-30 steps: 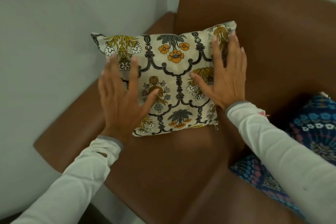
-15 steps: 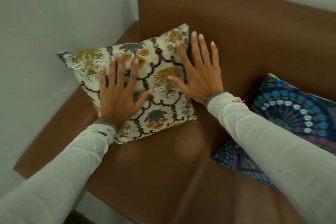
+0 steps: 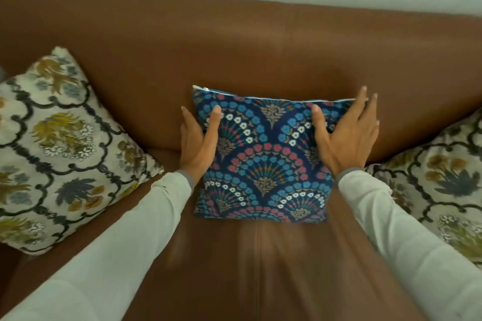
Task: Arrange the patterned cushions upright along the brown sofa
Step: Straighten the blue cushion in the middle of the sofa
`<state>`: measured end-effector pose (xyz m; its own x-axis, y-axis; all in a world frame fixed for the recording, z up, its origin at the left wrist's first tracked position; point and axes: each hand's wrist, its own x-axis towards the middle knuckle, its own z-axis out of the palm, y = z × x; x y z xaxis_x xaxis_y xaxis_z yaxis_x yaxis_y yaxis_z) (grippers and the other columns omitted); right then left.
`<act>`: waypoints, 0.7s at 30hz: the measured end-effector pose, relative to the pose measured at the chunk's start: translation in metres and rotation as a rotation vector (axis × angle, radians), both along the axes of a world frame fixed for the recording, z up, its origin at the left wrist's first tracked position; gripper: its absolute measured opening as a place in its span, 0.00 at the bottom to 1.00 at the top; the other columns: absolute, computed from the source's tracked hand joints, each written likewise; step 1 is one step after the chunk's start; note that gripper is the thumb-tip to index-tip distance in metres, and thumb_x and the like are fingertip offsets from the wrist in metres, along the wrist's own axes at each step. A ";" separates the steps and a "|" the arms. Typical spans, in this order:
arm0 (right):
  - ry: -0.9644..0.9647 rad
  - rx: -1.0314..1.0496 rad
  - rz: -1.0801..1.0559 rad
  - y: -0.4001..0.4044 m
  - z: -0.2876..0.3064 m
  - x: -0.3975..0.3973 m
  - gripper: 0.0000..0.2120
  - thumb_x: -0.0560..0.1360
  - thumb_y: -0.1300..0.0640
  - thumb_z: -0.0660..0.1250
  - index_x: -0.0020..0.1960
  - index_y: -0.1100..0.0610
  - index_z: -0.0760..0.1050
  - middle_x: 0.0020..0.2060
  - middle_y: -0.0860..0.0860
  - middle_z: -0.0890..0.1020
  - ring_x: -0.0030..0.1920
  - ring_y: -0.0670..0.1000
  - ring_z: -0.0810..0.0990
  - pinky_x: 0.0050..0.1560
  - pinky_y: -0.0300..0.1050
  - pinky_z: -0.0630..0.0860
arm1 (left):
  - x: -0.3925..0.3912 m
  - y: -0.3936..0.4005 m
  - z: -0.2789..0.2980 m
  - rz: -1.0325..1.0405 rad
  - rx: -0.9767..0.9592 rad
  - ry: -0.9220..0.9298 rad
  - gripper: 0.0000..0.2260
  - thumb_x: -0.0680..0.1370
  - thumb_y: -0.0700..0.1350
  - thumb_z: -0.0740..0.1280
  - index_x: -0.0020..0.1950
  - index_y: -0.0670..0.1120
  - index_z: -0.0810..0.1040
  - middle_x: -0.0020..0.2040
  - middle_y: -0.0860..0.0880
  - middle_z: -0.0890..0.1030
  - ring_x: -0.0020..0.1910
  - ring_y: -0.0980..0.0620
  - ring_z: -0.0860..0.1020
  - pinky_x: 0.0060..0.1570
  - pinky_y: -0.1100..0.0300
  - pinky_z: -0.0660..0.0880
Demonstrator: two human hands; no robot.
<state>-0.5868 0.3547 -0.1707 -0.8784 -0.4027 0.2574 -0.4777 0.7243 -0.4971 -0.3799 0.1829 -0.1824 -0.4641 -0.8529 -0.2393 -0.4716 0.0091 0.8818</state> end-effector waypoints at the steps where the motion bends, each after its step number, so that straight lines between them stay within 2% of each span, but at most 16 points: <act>1: -0.131 -0.044 -0.046 0.016 -0.006 -0.011 0.49 0.80 0.30 0.61 0.86 0.61 0.51 0.82 0.66 0.62 0.82 0.67 0.63 0.81 0.65 0.60 | -0.017 0.003 -0.003 -0.003 0.007 0.017 0.48 0.80 0.74 0.59 0.89 0.51 0.41 0.88 0.48 0.55 0.87 0.45 0.55 0.85 0.44 0.53; 3: -0.329 -0.174 0.034 0.019 -0.018 -0.005 0.48 0.81 0.34 0.65 0.87 0.60 0.48 0.80 0.63 0.67 0.79 0.63 0.67 0.80 0.52 0.61 | -0.020 0.000 -0.004 0.054 -0.018 0.082 0.49 0.76 0.77 0.59 0.88 0.53 0.48 0.84 0.49 0.64 0.83 0.46 0.64 0.82 0.42 0.61; 5: -0.407 -0.286 0.062 0.015 -0.015 0.003 0.47 0.82 0.40 0.68 0.87 0.60 0.46 0.80 0.60 0.66 0.80 0.59 0.65 0.75 0.41 0.58 | -0.021 0.000 -0.009 0.090 -0.076 0.132 0.41 0.80 0.71 0.62 0.86 0.52 0.55 0.77 0.54 0.72 0.76 0.51 0.71 0.78 0.47 0.67; 7: -0.392 -0.342 0.039 0.008 -0.014 0.010 0.47 0.82 0.42 0.69 0.87 0.60 0.46 0.80 0.60 0.65 0.81 0.58 0.64 0.75 0.41 0.58 | -0.018 0.003 -0.010 0.088 -0.147 0.187 0.33 0.83 0.64 0.64 0.84 0.53 0.60 0.71 0.58 0.76 0.71 0.55 0.75 0.74 0.54 0.69; 9: -0.374 -0.375 0.029 0.002 -0.007 0.013 0.46 0.82 0.42 0.69 0.87 0.60 0.47 0.80 0.59 0.65 0.81 0.58 0.63 0.74 0.39 0.57 | -0.015 0.003 -0.009 0.082 -0.178 0.215 0.31 0.82 0.62 0.64 0.82 0.52 0.62 0.68 0.60 0.77 0.69 0.59 0.76 0.71 0.59 0.70; 10: -0.363 -0.390 0.033 0.001 -0.005 0.013 0.46 0.82 0.43 0.70 0.87 0.60 0.48 0.79 0.58 0.66 0.80 0.56 0.64 0.72 0.34 0.56 | -0.013 0.002 -0.009 0.085 -0.187 0.219 0.32 0.81 0.62 0.64 0.83 0.52 0.62 0.68 0.60 0.77 0.69 0.59 0.76 0.72 0.58 0.71; 11: -0.341 -0.399 0.034 0.001 -0.004 0.010 0.45 0.82 0.44 0.70 0.87 0.61 0.48 0.78 0.56 0.67 0.78 0.51 0.65 0.70 0.28 0.54 | -0.013 0.000 -0.009 0.083 -0.196 0.217 0.32 0.81 0.62 0.64 0.83 0.53 0.62 0.69 0.58 0.77 0.70 0.57 0.76 0.73 0.55 0.71; 13: -0.287 -0.424 0.047 0.003 -0.007 0.007 0.45 0.82 0.47 0.71 0.86 0.63 0.49 0.71 0.45 0.66 0.69 0.35 0.62 0.67 0.18 0.51 | -0.013 -0.001 -0.006 0.087 -0.210 0.212 0.30 0.82 0.62 0.63 0.82 0.55 0.62 0.70 0.56 0.77 0.70 0.54 0.76 0.76 0.47 0.71; 15: -0.246 -0.440 0.047 0.004 -0.011 0.007 0.44 0.83 0.49 0.71 0.86 0.64 0.49 0.67 0.36 0.61 0.65 0.26 0.57 0.65 0.15 0.49 | -0.012 0.002 -0.004 0.093 -0.242 0.240 0.26 0.83 0.59 0.63 0.79 0.59 0.61 0.69 0.56 0.78 0.70 0.55 0.77 0.76 0.46 0.71; 16: -0.234 -0.441 0.050 0.004 -0.012 0.007 0.43 0.83 0.49 0.71 0.86 0.64 0.49 0.67 0.35 0.60 0.64 0.24 0.56 0.65 0.15 0.49 | -0.011 0.004 -0.003 0.101 -0.257 0.256 0.24 0.84 0.58 0.63 0.79 0.59 0.61 0.69 0.56 0.78 0.70 0.55 0.77 0.76 0.46 0.71; 18: -0.231 -0.430 0.069 0.004 -0.013 0.009 0.43 0.83 0.49 0.70 0.86 0.63 0.49 0.68 0.40 0.63 0.63 0.24 0.57 0.65 0.15 0.49 | -0.010 0.003 -0.004 0.108 -0.286 0.268 0.24 0.85 0.57 0.64 0.79 0.58 0.61 0.71 0.53 0.78 0.70 0.55 0.77 0.76 0.46 0.71; 21: -0.230 -0.387 0.092 0.007 -0.017 0.011 0.42 0.84 0.46 0.68 0.86 0.61 0.47 0.71 0.52 0.66 0.65 0.35 0.64 0.65 0.18 0.55 | -0.009 0.001 -0.010 0.060 -0.349 0.214 0.24 0.85 0.57 0.63 0.79 0.52 0.64 0.69 0.49 0.78 0.69 0.51 0.77 0.74 0.42 0.72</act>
<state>-0.5758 0.3612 -0.1875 -0.8955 -0.3940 0.2068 -0.3769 0.4244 -0.8233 -0.3893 0.1836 -0.1924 -0.4186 -0.8929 0.1657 -0.2866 0.3030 0.9089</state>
